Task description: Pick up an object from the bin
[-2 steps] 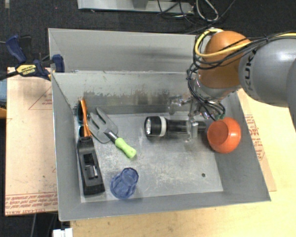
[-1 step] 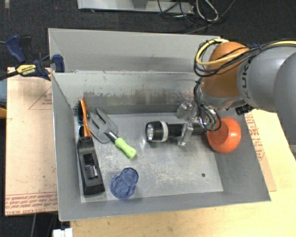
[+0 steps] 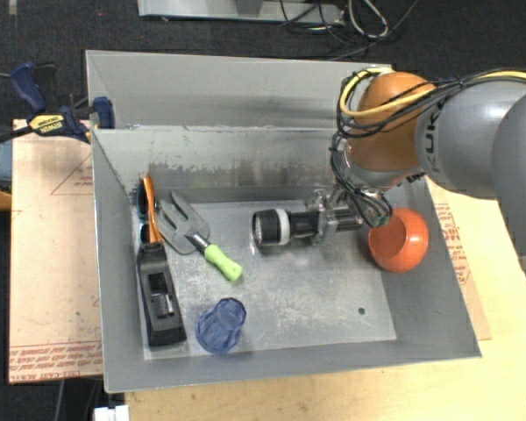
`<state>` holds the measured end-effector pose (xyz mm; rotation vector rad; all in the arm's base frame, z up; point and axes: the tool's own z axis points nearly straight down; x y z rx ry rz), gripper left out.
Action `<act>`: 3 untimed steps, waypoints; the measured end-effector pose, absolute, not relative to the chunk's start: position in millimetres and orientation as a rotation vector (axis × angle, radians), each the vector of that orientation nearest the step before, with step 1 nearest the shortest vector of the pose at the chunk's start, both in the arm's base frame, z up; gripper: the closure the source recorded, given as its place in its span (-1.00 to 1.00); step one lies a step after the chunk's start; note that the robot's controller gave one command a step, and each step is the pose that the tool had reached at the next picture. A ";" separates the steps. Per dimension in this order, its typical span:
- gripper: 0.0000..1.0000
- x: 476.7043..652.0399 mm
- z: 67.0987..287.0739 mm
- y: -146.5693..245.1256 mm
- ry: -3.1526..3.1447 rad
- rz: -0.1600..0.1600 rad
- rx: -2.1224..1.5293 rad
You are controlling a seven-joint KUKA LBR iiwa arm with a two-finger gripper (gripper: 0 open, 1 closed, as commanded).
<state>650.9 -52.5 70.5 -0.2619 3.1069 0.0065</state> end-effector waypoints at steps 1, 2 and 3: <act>1.00 650.8 70.6 -52.6 3.107 0.007 -0.261; 1.00 650.4 83.7 -52.3 3.108 0.008 -0.261; 1.00 651.3 94.6 -52.2 3.105 0.007 -0.260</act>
Offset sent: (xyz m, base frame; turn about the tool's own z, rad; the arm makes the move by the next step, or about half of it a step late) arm 0.0002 -0.0001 0.0244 0.0002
